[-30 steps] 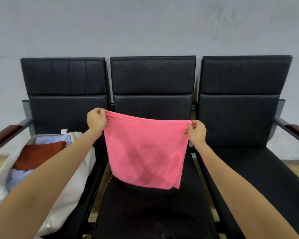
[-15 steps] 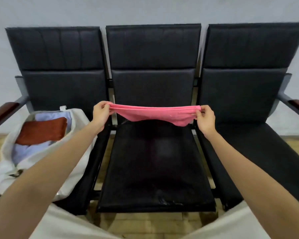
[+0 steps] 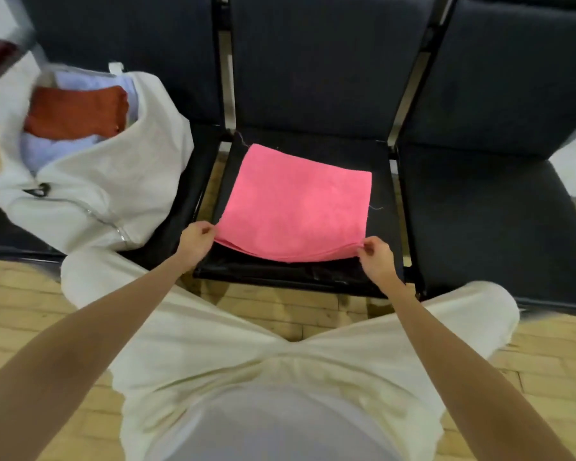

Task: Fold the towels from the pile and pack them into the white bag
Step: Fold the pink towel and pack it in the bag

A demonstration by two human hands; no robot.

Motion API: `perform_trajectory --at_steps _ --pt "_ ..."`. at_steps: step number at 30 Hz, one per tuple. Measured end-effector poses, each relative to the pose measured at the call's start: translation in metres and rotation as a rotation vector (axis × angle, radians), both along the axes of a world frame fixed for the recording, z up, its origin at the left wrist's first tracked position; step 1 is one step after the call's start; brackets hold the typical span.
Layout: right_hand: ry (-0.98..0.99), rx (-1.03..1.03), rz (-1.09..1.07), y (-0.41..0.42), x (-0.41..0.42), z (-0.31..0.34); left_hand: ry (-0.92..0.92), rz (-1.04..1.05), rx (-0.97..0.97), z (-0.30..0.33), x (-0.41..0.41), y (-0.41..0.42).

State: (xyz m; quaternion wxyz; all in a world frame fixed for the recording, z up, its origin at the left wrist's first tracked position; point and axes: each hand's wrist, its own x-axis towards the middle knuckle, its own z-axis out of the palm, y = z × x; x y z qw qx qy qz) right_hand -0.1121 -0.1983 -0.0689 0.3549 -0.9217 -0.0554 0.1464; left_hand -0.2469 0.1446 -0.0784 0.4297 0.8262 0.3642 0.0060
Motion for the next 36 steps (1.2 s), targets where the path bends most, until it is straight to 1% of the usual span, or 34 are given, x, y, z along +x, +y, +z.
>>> perform_trajectory --at_steps 4,6,8,9,10,12,14,17,19,20,25,29,31,33,36 --pt "-0.008 -0.003 0.028 -0.003 -0.011 0.0 0.121 -0.243 0.294 0.0 -0.01 0.004" --pt "-0.017 0.007 0.035 -0.005 -0.011 0.001 0.278 -0.342 0.39 -0.001 -0.011 0.006" --pt "-0.03 0.003 0.055 -0.007 -0.01 0.001 0.446 -0.342 0.457 0.002 -0.011 -0.002" --pt "-0.039 -0.005 0.071 -0.009 -0.009 0.002 0.471 -0.332 0.505 0.004 -0.008 -0.008" --pt "-0.051 -0.016 0.097 -0.01 -0.008 0.004 0.436 -0.324 0.554 0.005 -0.005 -0.014" --pt "-0.088 -0.028 0.155 -0.014 -0.006 0.006 0.263 -0.364 0.603 0.005 0.005 -0.029" --pt "-0.122 -0.021 0.208 -0.018 -0.002 0.005 0.11 -0.517 0.493 0.006 0.02 -0.049" --pt "-0.15 0.006 0.265 -0.023 0.006 0.004 0.035 -0.773 0.27 0.009 0.047 -0.091" --pt "-0.155 0.027 0.296 -0.025 0.009 0.004 -0.017 -0.873 0.211 0.01 0.063 -0.12" --pt "-0.156 0.034 0.306 -0.026 0.011 0.004 -0.031 -0.891 0.191 0.009 0.071 -0.134" --pt "-0.132 0.115 0.292 -0.031 0.012 0.0 -0.113 -0.827 0.129 0.003 0.096 -0.184" --pt "-0.106 0.216 0.255 -0.036 0.013 0.0 -0.17 -0.811 0.099 0.001 0.101 -0.198" --pt "-0.047 0.261 0.204 -0.038 0.014 -0.002 -0.195 -0.813 0.102 -0.001 0.103 -0.198" --pt "0.065 0.285 0.074 -0.039 0.02 -0.008 -0.223 -0.782 0.081 0.001 0.104 -0.196" --pt "0.319 0.345 -0.246 -0.031 0.041 -0.029 -0.224 -0.733 0.048 0.008 0.106 -0.191"
